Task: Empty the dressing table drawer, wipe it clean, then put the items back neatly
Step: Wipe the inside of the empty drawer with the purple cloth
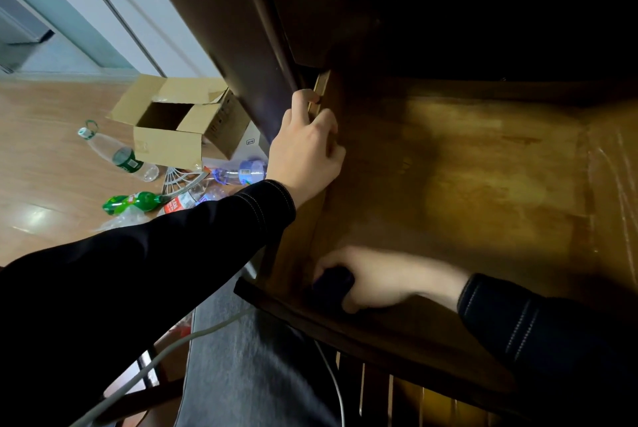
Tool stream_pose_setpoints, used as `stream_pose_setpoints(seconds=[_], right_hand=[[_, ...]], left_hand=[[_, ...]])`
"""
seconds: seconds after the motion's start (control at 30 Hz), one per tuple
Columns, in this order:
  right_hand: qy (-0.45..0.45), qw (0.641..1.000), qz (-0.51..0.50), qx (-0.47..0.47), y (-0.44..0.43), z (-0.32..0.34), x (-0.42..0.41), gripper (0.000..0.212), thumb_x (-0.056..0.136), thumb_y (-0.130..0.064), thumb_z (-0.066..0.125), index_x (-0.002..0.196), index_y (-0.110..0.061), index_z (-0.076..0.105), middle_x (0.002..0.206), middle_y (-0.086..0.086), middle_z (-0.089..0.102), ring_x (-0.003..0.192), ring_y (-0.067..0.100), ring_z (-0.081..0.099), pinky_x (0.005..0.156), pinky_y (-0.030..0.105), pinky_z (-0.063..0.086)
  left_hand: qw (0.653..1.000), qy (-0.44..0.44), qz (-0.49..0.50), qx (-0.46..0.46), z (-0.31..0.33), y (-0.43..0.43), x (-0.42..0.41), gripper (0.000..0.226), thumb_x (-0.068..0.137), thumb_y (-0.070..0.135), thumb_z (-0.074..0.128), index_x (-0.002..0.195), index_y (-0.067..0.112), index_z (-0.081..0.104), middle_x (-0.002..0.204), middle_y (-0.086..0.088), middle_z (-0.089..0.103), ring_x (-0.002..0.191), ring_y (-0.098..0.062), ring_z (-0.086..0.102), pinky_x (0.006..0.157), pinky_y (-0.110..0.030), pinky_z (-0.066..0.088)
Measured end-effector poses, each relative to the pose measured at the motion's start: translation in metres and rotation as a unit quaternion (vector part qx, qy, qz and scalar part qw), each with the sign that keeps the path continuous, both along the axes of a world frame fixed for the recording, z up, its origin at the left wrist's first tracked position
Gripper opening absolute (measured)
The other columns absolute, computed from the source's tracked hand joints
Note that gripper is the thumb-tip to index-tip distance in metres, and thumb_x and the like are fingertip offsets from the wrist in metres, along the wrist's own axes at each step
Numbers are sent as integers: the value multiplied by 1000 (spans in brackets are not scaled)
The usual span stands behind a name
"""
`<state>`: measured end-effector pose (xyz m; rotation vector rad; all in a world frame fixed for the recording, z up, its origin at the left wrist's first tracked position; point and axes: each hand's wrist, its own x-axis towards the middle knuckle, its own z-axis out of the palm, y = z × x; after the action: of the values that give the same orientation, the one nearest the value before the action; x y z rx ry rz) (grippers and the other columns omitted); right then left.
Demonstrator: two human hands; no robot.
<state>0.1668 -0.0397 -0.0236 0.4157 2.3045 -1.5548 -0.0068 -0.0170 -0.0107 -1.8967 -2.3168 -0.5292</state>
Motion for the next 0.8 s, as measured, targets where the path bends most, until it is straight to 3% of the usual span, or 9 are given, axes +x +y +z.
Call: stream_pose_setpoints(seconds=[0.13,0.23,0.33,0.5,0.57,0.67,0.8], right_hand=[[87,989,-4,-120,13,14,14,57,71,3,69,111,-37,70,112,0,73,102,28,69,87,52,57],[60,993,-34,-90,6,4,11,52,76,7,71,117,-24,69,117,1,70,103,18,66,89,38,55],[9,1000,-10,15,-3,-3,2,50,82,5,71,125,-18,65,120,3,64,109,21,61,91,37,53],[115,985,-9,-132,11,24,17,49,73,11,67,114,-17,70,111,3,72,100,23,69,83,39,57],[125,983,-40,-126,4,20,14,49,73,15,67,115,-11,70,112,6,72,101,23,68,85,35,57],[141,985,-85,-58,-12,12,-1,47,75,16,67,116,-4,70,112,13,72,104,27,68,94,45,53],[111,987,21,-112,15,24,11,51,71,15,66,115,-12,71,110,9,73,94,17,69,81,31,57]], left_hand=[[1000,4,-1,5,-2,0,-1,19,82,24,63,97,12,63,139,-12,40,112,-29,53,71,-35,52],[1000,8,-1,6,-1,1,-1,18,82,24,63,96,12,63,139,-11,40,112,-29,53,71,-35,54],[1000,9,1,4,-1,0,0,18,81,23,63,96,12,63,138,-11,40,111,-29,53,71,-36,55],[1000,8,1,7,-2,0,-3,18,80,24,62,94,13,62,138,-11,41,111,-30,53,67,-34,50],[1000,6,0,7,-1,0,-2,17,81,24,62,94,14,62,138,-10,41,111,-29,53,67,-35,52],[1000,4,-2,1,-1,0,0,18,81,24,61,94,13,62,138,-11,40,112,-29,52,70,-40,55],[1000,8,0,-1,0,-1,0,19,81,24,61,96,12,63,138,-12,40,112,-30,52,72,-40,55]])
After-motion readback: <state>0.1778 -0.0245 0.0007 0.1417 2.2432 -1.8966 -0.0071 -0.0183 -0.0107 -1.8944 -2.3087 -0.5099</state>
